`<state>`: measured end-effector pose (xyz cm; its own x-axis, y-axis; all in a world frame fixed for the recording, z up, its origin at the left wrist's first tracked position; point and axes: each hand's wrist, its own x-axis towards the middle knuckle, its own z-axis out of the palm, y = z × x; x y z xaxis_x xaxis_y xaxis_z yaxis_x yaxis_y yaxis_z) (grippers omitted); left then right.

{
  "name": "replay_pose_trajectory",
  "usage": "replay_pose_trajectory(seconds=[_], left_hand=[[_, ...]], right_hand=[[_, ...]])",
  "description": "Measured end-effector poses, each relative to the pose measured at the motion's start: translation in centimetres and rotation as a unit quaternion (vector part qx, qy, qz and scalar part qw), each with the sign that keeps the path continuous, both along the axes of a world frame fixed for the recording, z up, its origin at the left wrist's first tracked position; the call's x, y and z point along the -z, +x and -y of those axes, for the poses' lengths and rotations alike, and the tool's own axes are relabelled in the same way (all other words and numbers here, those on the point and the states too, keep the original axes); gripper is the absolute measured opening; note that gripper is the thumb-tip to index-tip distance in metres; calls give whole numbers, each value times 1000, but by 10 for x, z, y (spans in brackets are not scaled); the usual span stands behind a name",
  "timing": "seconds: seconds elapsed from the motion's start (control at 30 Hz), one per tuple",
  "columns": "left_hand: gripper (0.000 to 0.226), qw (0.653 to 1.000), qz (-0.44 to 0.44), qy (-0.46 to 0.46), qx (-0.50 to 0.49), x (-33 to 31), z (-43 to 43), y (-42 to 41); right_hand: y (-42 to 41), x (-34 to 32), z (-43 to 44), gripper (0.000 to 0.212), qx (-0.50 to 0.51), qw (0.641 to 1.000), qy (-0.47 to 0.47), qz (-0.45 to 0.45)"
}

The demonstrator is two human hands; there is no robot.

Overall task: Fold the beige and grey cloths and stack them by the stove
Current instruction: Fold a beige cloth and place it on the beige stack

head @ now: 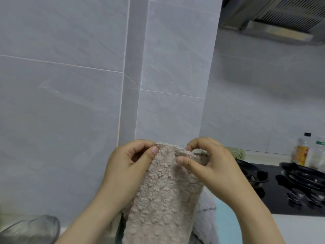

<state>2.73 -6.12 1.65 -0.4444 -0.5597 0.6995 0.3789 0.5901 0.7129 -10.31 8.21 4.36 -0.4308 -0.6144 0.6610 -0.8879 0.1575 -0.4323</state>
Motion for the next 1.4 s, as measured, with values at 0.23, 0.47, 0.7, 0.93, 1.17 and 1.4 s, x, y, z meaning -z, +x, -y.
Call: replay_pose_trajectory(seconds=[0.23,0.47,0.7,0.93,1.17,1.4], left_hand=[[7,1000,11,-4,27,0,-13,-3],[16,995,11,68,76,3,-13,-10],[15,994,24,65,88,5,-18,-12],[31,986,106,-3,127,13,-15,-14],[56,974,194,-78,85,24,-7,-19],[40,952,291,-46,85,28,5,-17]], right_hand=[[15,-4,4,6,-99,993,-21,61],[10,-2,3,8,-84,993,-49,61],[10,-3,5,11,-91,991,-77,68],[0,-4,-1,14,-71,977,-182,87],[-20,-4,-12,14,-19,957,-268,108],[-49,2,-19,13,37,938,-320,131]])
